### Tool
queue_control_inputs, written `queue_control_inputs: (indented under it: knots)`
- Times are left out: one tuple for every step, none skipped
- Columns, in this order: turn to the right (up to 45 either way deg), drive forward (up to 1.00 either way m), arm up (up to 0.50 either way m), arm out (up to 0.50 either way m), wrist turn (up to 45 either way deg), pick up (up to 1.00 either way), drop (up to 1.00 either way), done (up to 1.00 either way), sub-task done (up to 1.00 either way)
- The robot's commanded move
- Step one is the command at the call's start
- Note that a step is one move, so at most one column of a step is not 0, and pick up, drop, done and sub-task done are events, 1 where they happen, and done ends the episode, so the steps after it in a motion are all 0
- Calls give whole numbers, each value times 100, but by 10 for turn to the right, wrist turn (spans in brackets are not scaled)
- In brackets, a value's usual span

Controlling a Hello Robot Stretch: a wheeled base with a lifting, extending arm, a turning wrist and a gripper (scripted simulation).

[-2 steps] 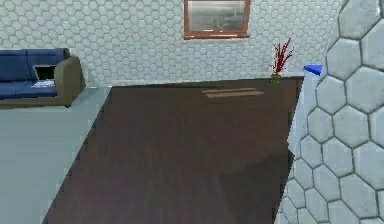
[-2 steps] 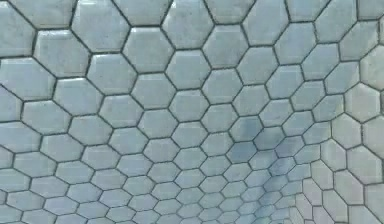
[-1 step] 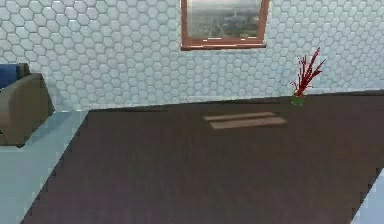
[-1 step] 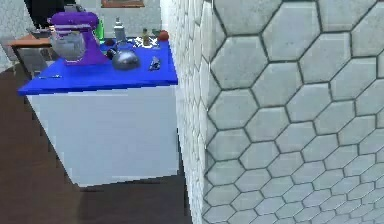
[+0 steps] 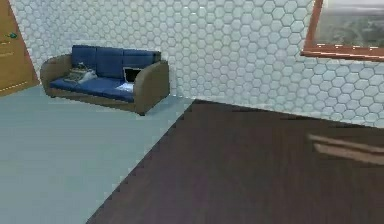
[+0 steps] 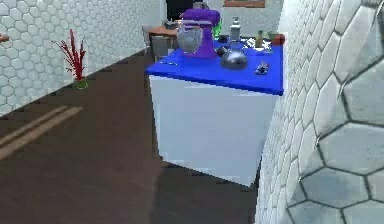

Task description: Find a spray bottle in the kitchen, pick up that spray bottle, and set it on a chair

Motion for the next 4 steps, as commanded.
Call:
queue_control_inputs:
  knots:
    - [0,5,0,0,0,0,0,0,0]
    - [450,0,0,0,0,0,0,0,0]
    - [120,0,0,0,0,0,0,0,0]
    - [0,100,0,0,0,0,0,0,0]
